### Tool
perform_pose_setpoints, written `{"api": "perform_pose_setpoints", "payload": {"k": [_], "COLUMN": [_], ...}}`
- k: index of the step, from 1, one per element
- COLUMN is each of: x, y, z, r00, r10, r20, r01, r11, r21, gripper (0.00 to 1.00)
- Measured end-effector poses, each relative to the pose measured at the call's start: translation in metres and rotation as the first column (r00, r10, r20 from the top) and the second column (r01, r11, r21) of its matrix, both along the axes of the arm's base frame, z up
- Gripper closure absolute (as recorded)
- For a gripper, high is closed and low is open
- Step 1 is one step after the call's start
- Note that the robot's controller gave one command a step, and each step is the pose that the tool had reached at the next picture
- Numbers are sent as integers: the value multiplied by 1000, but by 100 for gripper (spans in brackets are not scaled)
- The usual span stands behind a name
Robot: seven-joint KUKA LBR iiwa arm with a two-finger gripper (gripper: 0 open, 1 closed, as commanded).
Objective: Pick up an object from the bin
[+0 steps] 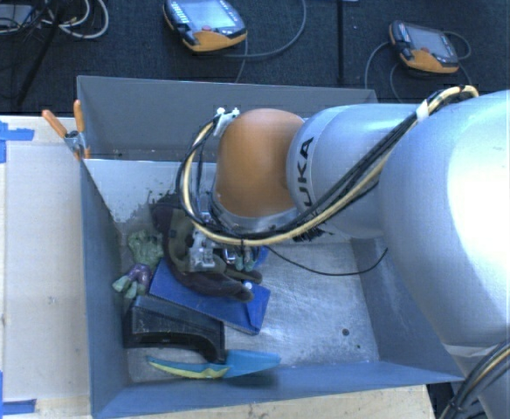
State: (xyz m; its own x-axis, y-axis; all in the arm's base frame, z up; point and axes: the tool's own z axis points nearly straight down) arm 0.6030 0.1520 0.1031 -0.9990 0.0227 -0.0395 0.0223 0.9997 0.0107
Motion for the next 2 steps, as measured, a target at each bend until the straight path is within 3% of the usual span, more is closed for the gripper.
{"api": "perform_pose_setpoints", "payload": {"k": [2], "x": [0], "y": [0], "z": [0], "r00": [1000], "r10": [-1], "r20": [0], "r01": [1], "r11": [1000], "r21": [0], "gripper": [100]}}
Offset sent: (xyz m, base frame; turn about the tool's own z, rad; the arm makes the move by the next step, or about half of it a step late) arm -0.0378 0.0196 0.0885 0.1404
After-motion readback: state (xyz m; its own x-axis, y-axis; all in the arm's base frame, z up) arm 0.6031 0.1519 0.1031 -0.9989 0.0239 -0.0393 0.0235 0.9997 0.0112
